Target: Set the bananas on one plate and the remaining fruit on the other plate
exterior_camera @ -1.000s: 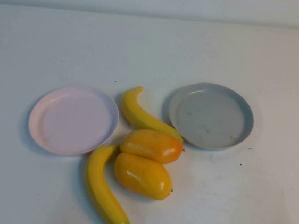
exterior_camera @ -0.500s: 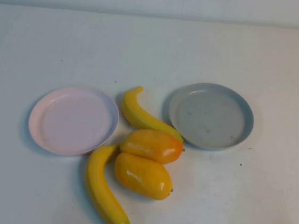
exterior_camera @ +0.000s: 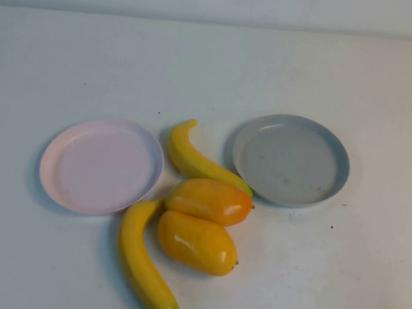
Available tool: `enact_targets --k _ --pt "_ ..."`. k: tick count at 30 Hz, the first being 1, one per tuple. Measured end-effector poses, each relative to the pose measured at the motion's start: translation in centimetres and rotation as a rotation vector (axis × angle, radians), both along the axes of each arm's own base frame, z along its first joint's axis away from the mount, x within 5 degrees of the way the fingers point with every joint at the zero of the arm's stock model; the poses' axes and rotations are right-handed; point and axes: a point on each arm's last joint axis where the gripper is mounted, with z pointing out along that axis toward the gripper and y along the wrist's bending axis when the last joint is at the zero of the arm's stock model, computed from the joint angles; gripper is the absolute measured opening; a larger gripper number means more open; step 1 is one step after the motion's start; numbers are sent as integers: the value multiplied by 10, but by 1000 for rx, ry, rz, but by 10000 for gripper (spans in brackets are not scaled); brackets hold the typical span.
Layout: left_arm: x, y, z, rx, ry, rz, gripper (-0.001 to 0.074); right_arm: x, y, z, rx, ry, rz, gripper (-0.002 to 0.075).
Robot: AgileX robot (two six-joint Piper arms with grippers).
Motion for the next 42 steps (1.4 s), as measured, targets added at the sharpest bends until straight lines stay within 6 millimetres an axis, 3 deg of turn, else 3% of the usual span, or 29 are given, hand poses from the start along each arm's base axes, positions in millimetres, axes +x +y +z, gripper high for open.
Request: enact_targets --k 6,11,17,24,32,35,42 --pt "-1 -1 8 -56 -6 -6 0 0 0 0 0 0 0 -15" --pt "-5 -5 52 -6 64 -61 0 0 0 0 0 0 0 -15" --pt "12 -13 85 241 351 -208 0 0 0 0 0 0 0 -15" --pt "56 -27 106 600 546 -562 0 0 0 0 0 0 0 -15" --pt "124 -53 98 760 492 -948 0 0 0 0 0 0 0 -15" --pt "145 -70 92 860 448 -1092 0 0 0 0 0 0 0 -15" --pt "183 -132 85 1096 290 -1406 0 0 0 0 0 0 0 -15"
